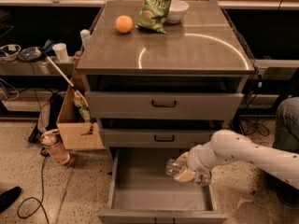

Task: Pick water bottle from bottom drawer and place on counter

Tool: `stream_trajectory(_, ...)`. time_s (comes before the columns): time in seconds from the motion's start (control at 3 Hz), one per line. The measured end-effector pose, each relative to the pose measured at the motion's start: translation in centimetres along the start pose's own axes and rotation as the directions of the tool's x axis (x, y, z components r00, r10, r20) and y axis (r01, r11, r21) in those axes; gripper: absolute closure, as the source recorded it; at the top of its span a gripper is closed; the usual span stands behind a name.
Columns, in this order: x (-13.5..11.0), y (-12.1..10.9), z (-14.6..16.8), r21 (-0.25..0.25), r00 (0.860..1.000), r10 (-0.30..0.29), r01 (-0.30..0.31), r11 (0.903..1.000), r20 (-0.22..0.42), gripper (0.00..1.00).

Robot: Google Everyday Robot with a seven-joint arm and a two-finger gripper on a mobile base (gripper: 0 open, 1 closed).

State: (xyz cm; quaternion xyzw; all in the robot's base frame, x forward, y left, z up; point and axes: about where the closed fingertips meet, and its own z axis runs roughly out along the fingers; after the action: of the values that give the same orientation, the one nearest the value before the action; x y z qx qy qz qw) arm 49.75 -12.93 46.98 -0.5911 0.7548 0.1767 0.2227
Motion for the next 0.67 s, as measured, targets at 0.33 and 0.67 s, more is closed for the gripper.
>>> stream_trajectory(0.33,-2.7,0.7,-4.4,0.041,0.997,-0.072,0.071,0.9966,0.013,1.00)
stream_trajectory(0.67,-4.8,1.3,-8.0,0.085,0.991,-0.135,0.132,0.9875,0.026,1.00)
